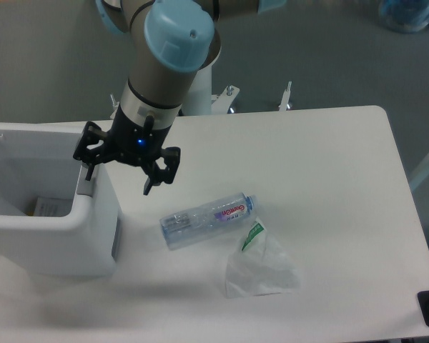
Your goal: Open the trash can
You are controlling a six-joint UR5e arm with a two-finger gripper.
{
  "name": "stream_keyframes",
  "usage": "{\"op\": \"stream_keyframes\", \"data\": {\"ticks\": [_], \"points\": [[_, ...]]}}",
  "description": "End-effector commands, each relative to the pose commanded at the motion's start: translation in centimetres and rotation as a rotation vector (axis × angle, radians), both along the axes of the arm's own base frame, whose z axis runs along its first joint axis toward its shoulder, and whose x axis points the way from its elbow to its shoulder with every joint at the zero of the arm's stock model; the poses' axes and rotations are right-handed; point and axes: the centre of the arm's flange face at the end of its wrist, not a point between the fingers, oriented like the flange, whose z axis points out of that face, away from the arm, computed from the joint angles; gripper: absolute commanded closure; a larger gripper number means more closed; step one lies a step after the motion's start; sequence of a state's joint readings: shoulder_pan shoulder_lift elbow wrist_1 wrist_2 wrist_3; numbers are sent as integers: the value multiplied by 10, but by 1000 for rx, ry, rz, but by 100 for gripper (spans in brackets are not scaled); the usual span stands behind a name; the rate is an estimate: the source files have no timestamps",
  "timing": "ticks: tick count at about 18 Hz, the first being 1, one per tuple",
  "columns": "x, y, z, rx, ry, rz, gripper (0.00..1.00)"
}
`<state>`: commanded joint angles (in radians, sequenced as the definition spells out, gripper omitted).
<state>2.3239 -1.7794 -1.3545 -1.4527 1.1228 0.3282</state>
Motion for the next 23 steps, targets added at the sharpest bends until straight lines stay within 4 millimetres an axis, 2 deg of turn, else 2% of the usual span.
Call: {"op": "stream_keyframes", "data": {"ticks": [4,7,9,12,13,14,16,20,23], "points": [[-22,-9,-1,11,23,27,0],[-36,-9,-12,-4,48,37,0],[-58,-12,-32,-47,55,63,0],[-78,-10,-60,-123,97,79,0],[-93,-17,-68,-150,113,101,0],[-110,-29,-67,-163,137,131,0],[-117,-28,-63,-143,163,140,0],[-136,-30,-88,-171,187,91,0],[-162,-54,-96,-226,232,70,0]]}}
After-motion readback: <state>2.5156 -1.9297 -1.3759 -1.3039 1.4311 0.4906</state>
